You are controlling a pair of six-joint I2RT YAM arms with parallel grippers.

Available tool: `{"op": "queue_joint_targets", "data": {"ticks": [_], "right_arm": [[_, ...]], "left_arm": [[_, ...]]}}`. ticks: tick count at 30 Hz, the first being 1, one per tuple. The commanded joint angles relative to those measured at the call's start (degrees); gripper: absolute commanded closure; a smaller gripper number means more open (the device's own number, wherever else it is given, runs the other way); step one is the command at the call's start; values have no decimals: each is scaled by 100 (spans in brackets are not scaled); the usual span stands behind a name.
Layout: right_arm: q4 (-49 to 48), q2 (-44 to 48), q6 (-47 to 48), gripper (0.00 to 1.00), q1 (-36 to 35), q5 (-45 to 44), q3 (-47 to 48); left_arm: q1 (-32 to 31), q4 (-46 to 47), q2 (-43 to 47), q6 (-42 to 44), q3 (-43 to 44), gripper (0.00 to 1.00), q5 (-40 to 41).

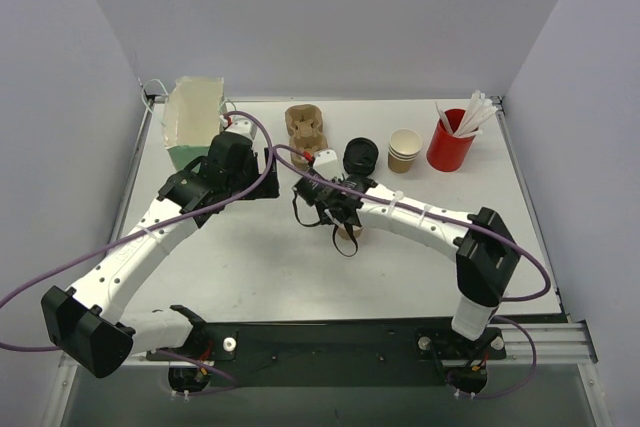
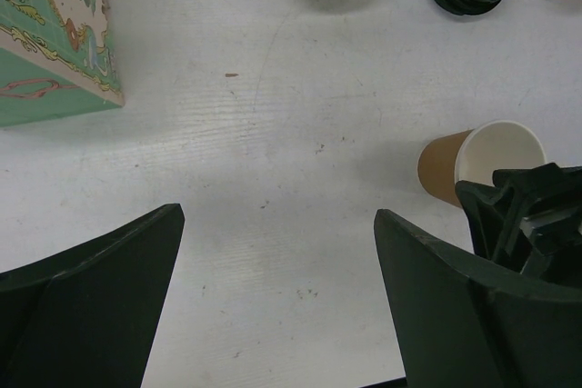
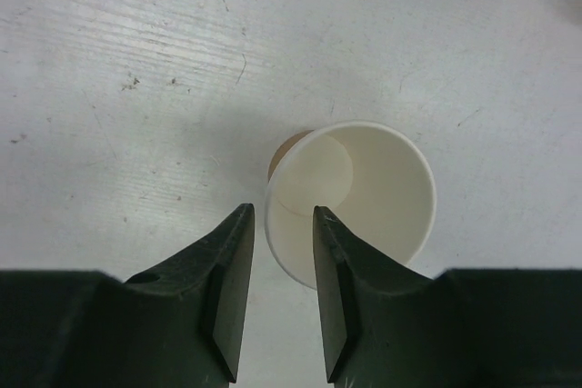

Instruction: Pack the takeout coffee

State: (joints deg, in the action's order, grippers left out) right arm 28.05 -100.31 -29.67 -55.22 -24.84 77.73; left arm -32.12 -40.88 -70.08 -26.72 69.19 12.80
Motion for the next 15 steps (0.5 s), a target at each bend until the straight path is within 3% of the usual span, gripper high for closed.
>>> {"op": "queue_joint_targets", "data": {"ticks": [1,8,15], "right_arm": [[297,670,119,71,64,-48,470],[394,584,321,71,828,348,1147],[341,-311,629,77,1698,541,2131]], "left_arm": [[83,177,65,70,165,3,12],[136,160,30,114,262,2,-49],[180,116,-111,202,385,3,-137]]}}
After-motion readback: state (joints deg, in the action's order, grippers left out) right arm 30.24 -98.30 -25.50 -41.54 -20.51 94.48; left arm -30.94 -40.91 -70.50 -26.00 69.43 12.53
